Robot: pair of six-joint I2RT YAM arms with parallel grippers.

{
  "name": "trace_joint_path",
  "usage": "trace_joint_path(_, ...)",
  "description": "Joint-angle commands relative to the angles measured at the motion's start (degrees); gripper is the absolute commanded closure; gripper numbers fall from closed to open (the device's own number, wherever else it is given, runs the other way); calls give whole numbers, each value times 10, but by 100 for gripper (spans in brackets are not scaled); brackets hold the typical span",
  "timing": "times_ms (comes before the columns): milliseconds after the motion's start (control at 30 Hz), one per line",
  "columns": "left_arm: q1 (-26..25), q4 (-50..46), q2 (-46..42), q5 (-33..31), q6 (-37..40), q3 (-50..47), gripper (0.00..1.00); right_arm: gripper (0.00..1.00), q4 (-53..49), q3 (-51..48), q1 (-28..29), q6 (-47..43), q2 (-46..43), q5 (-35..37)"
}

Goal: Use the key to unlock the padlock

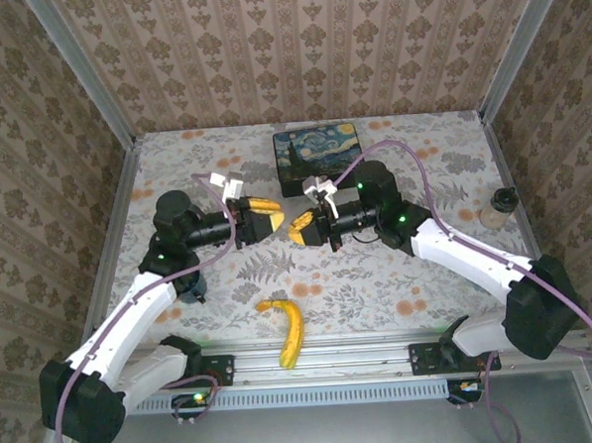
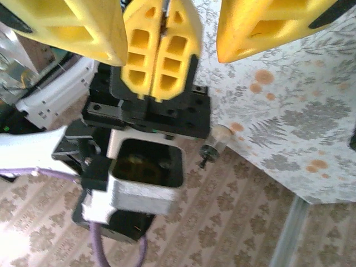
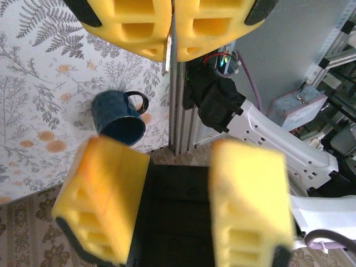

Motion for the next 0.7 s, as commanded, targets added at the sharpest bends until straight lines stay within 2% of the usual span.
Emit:
trace_joint_path(0,-9,52,11,51,16,-11,53,100,-15,24,-3,12,6,-35)
trace_joint_path(333,-10,42,43,65,42,-18,51,100,-12,25,-4,16,5,-40)
trace_joint_path(667,-21,58,64,78,35,-4,63,100,-10,24,-4,20,11,-39)
